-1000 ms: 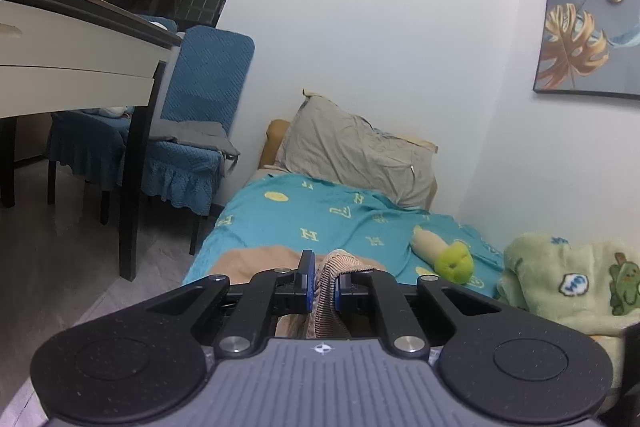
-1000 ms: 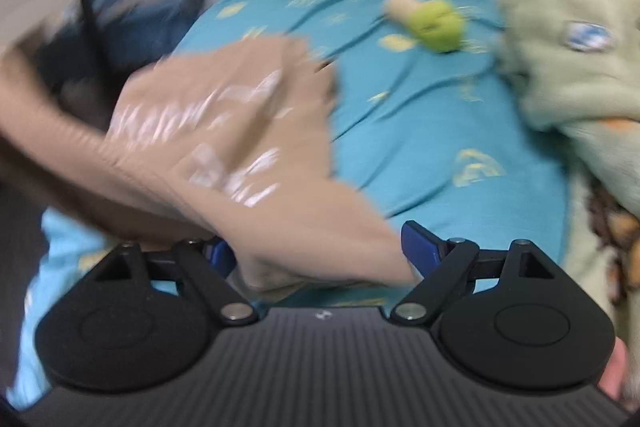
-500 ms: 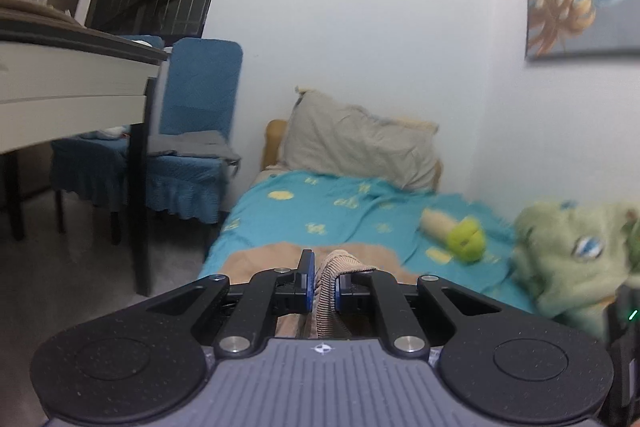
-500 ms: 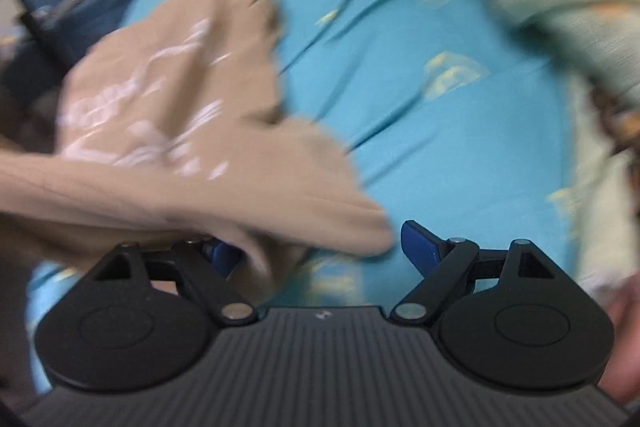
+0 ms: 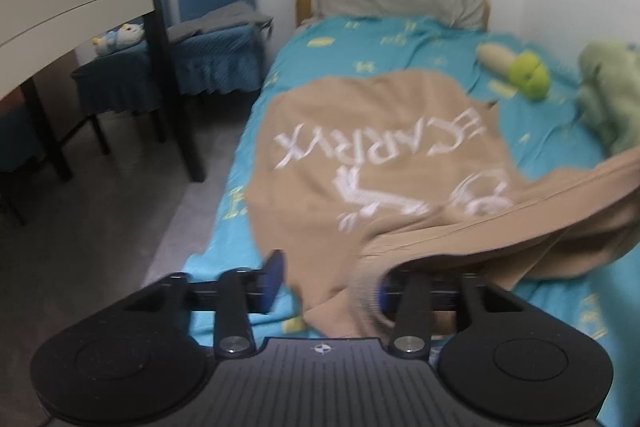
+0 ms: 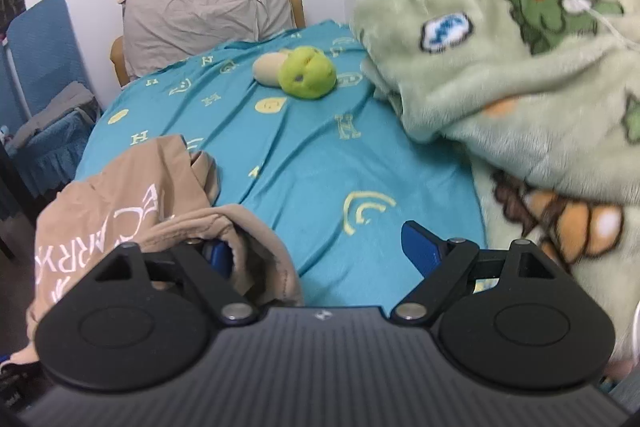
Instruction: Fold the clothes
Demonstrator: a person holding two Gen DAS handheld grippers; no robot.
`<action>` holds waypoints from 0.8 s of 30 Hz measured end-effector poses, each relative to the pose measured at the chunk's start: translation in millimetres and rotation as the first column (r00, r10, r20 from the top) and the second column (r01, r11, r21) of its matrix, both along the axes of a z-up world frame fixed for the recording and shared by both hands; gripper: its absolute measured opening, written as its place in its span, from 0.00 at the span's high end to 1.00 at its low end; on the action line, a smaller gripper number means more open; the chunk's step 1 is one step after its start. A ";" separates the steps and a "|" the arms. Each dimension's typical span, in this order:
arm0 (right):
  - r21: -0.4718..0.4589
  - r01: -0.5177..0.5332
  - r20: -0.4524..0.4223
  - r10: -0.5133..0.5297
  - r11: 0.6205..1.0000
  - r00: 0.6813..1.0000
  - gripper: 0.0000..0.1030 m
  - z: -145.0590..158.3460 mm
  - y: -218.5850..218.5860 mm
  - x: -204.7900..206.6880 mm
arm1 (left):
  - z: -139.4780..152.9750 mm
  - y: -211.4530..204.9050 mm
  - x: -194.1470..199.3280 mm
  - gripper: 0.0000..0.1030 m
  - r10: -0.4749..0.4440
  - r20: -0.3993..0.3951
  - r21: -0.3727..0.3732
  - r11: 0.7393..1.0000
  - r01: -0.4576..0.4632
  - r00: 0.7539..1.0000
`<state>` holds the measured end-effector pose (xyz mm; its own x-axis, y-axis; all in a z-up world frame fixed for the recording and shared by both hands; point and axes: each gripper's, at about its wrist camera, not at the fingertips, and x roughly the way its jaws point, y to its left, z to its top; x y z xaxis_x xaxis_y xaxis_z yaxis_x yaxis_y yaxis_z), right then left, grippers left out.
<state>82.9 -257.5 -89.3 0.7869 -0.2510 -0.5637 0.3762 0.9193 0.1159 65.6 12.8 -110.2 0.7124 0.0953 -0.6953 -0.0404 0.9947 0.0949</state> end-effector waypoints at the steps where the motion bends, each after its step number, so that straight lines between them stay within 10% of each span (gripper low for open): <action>1: -0.006 0.001 0.001 -0.001 1.000 1.000 0.17 0.6 -0.3 0.8 | -1.0 0.1 -1.4 0.36 0.007 -0.002 0.014 1.000 -0.007 1.000; 7: 0.025 0.009 0.092 -0.011 1.000 0.996 0.17 26.0 -6.1 -1.2 | 31.6 13.6 -21.3 0.26 0.103 0.213 -0.017 0.995 -0.102 0.972; 13: 0.002 -0.038 0.317 0.035 0.999 0.948 0.17 110.2 -1.4 -13.5 | 129.1 22.4 -48.8 0.25 0.245 0.550 -0.156 0.969 -0.190 0.798; 24: -0.065 -0.065 0.615 0.091 0.996 0.783 0.17 298.7 -12.5 -73.1 | 335.0 9.4 -86.9 0.26 0.263 0.776 -0.233 0.964 -0.127 0.573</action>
<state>9.7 -270.0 209.5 0.9812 -0.1843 0.0578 0.1632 0.9510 0.2626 -21.3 22.2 224.9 0.9589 0.2553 0.1237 -0.2267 0.9517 -0.2073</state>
